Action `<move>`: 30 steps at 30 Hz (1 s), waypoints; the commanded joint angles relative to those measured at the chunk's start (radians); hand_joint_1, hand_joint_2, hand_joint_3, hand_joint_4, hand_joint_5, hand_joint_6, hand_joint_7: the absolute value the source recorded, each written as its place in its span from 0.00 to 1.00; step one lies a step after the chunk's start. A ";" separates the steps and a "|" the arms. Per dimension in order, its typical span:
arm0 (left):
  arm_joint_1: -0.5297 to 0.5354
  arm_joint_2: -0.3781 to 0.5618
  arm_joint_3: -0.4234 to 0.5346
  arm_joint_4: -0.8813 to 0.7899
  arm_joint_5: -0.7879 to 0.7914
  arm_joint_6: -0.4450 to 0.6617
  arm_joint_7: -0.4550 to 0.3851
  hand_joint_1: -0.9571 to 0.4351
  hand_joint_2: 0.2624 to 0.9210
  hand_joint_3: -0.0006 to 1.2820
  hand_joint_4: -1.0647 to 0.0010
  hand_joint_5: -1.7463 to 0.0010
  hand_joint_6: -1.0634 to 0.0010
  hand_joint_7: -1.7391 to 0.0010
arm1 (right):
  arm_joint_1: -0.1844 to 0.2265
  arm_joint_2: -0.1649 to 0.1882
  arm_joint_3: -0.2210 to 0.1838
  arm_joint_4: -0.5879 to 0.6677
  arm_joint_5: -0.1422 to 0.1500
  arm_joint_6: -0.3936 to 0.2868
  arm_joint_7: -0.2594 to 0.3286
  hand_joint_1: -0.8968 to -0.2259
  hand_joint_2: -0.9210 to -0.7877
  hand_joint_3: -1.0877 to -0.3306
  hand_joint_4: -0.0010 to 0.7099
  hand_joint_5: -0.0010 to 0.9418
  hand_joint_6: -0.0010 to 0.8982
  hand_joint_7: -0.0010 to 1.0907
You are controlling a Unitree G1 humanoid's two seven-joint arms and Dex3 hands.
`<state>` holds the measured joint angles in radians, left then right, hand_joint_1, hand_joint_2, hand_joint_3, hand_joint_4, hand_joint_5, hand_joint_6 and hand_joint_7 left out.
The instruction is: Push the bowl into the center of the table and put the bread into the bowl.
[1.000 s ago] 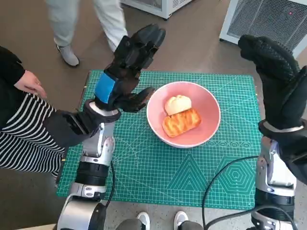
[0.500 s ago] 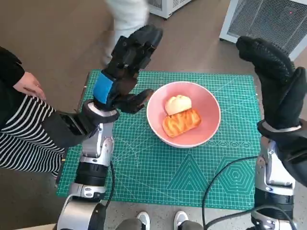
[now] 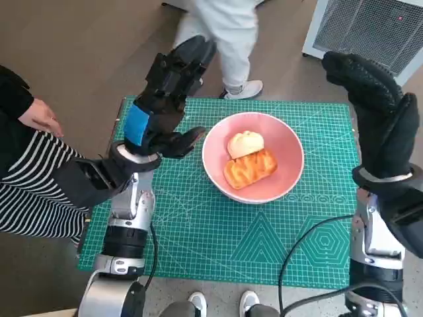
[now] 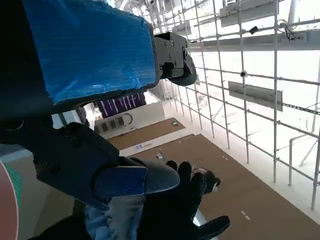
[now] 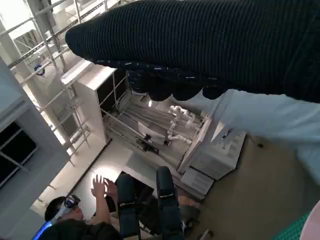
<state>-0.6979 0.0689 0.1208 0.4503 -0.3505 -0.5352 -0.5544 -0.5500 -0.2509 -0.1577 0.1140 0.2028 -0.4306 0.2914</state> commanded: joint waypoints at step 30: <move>0.025 0.004 0.004 -0.022 -0.018 0.016 -0.035 0.25 0.80 0.29 0.99 0.86 1.00 0.67 | 0.039 0.014 0.003 0.018 -0.004 -0.004 -0.005 0.28 0.00 0.56 0.22 0.00 0.04 0.41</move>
<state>-0.6808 0.0698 0.1256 0.4461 -0.3627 -0.5258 -0.5863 -0.5302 -0.2466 -0.1569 0.1184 0.1971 -0.4453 0.2914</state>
